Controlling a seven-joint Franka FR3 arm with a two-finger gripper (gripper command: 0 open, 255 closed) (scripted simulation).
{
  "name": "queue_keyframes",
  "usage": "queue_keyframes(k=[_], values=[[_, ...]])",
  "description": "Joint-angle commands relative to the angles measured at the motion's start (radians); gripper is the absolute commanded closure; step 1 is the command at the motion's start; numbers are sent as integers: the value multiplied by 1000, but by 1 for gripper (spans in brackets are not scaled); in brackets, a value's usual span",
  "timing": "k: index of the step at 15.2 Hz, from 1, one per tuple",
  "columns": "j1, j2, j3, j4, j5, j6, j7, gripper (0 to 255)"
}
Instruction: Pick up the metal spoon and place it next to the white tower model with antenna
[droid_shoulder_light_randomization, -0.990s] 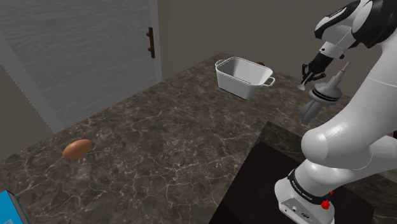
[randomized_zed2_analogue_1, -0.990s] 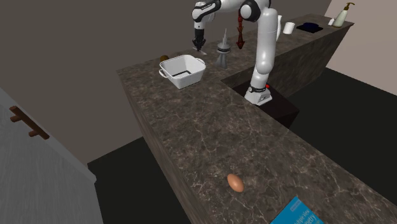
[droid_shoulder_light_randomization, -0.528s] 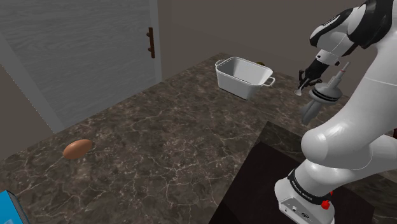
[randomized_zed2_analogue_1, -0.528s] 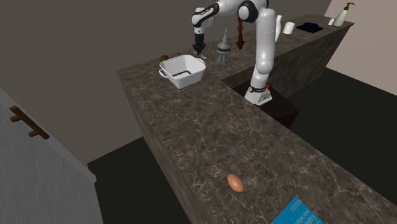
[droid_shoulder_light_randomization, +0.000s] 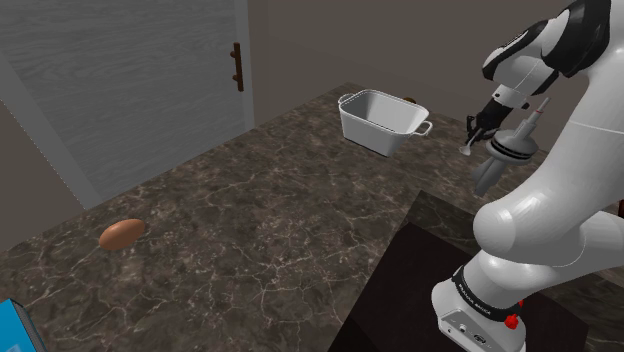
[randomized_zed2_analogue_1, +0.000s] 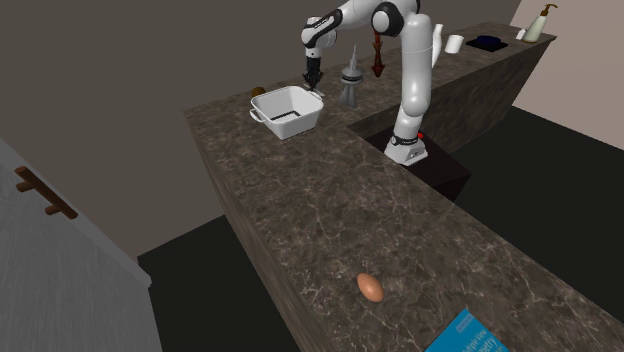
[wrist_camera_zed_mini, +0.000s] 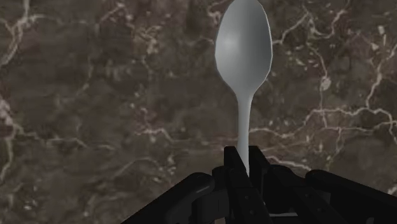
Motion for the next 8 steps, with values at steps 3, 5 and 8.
queue_keyframes(k=[3, 5, 8], values=[[0, 0, 0, 0, 0, 1, 0, 0], [0, 0, 0, 0, 0, 1, 0, 0], [0, 0, 0, 0, 0, 1, 0, 0]])
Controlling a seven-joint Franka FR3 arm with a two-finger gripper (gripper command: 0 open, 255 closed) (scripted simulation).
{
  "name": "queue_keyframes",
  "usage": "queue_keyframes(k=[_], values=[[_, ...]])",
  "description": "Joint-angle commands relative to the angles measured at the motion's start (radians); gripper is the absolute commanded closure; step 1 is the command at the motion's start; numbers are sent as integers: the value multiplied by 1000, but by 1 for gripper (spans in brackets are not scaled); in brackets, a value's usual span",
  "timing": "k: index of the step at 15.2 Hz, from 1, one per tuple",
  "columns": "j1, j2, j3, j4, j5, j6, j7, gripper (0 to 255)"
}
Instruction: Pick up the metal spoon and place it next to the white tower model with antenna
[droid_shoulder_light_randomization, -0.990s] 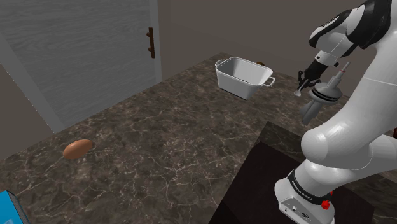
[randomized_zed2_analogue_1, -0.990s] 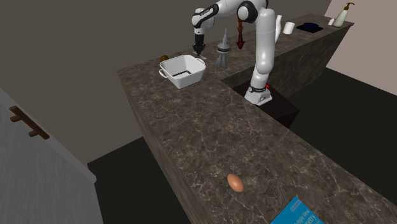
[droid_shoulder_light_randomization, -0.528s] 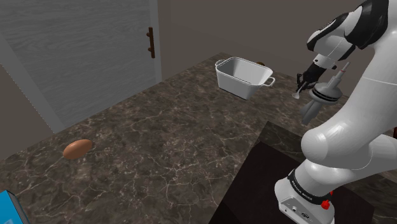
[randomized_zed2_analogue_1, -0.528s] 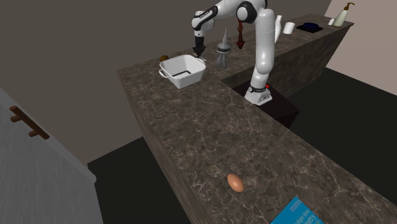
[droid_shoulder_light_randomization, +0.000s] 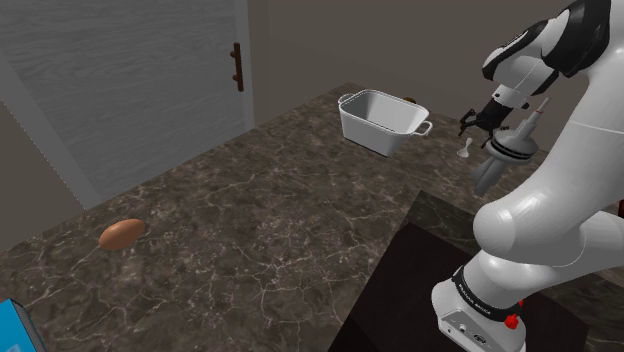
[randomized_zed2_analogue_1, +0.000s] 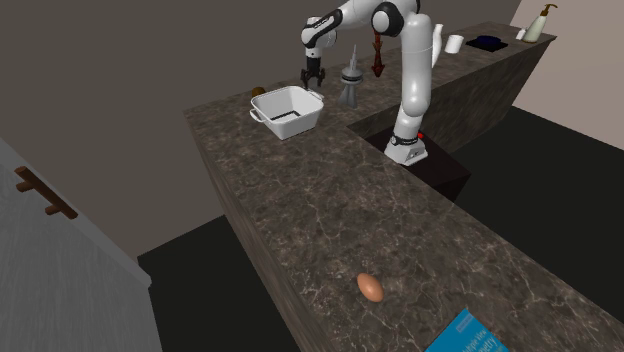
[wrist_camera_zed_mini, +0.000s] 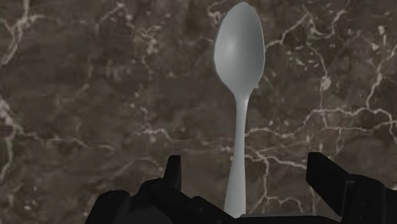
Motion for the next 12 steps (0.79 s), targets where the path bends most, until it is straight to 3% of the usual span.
queue_keyframes(k=[1, 4, 12], values=[[-2, -12, -4, 19, -10, -29, 6, 0], [-8, -37, -15, 81, -32, -114, 21, 0], [-8, -37, -15, 81, -32, -114, 21, 0]])
